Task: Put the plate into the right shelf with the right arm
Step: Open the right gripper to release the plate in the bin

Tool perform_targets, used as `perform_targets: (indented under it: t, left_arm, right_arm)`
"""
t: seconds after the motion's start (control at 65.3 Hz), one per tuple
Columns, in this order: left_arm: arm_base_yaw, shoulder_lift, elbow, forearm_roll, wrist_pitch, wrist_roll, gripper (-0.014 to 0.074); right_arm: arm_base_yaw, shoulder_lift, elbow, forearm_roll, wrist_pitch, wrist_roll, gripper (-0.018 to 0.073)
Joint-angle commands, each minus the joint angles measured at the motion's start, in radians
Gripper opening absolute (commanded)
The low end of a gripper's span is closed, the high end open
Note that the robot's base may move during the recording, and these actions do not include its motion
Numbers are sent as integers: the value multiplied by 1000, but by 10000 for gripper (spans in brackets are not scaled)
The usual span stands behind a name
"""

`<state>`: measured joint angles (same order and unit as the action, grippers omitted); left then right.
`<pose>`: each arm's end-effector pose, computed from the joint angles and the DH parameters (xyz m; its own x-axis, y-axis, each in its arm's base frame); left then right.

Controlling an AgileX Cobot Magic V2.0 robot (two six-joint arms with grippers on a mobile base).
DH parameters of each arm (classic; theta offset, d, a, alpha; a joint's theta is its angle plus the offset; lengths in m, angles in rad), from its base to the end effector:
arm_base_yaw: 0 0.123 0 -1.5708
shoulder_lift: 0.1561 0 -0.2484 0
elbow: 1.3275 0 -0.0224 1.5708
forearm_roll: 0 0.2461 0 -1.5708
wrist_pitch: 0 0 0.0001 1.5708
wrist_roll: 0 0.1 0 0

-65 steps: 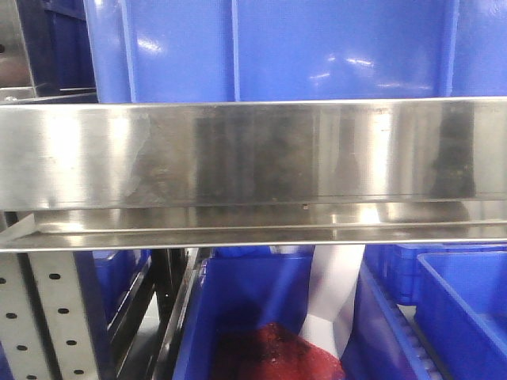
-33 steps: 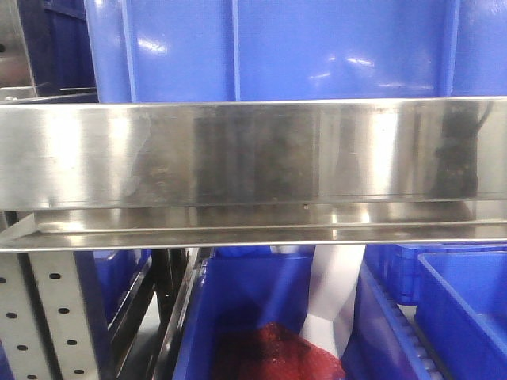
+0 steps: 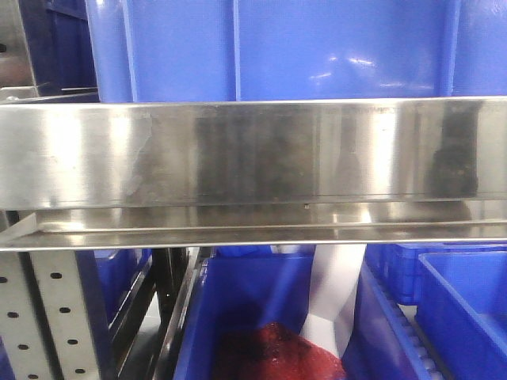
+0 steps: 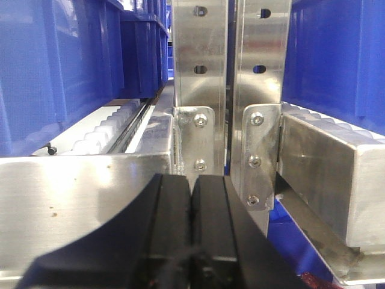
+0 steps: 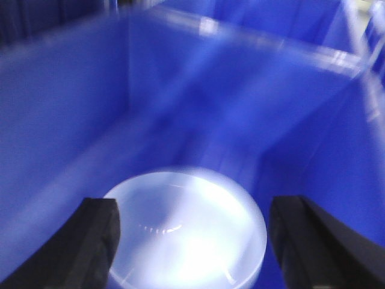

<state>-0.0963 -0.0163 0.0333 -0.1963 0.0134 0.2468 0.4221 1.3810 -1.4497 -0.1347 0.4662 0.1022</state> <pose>0.0973 -0.0097 0.2028 0.0617 0.0448 -0.9971 0.0958 0.9941 0.0506 0.3002 0.1282 0.4014 -0.2688 -0.1407 -0.9529 -0.3614 0.9317 -0.0356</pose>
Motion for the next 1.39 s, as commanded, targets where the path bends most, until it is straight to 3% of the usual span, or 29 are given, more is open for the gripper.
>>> perform_targets:
  t: [0.0,0.26,0.858,1.134,1.379]
  left_arm:
    - [-1,-11,8,-2,-87,-2,-47]
    - [-1,-11,8,-2,-87,-2,-47]
    - [-1,-11,8,-2,-87,-2,-47]
    - [-1,-11,8,-2,-87,-2,-47]
    - [-1,-11,8,-2,-87,-2,-47]
  right_arm:
    - [-3,-108,-39,-13,-75,-5,493]
    - [-3,-361,62,-12,-20,-5,38]
    - [-3,-1062,749,-12,-23,-5,54]
    - [-3,-1136,875,-12,2,-5,54]
    - [-3,-1136,887,-12,5,-5,54]
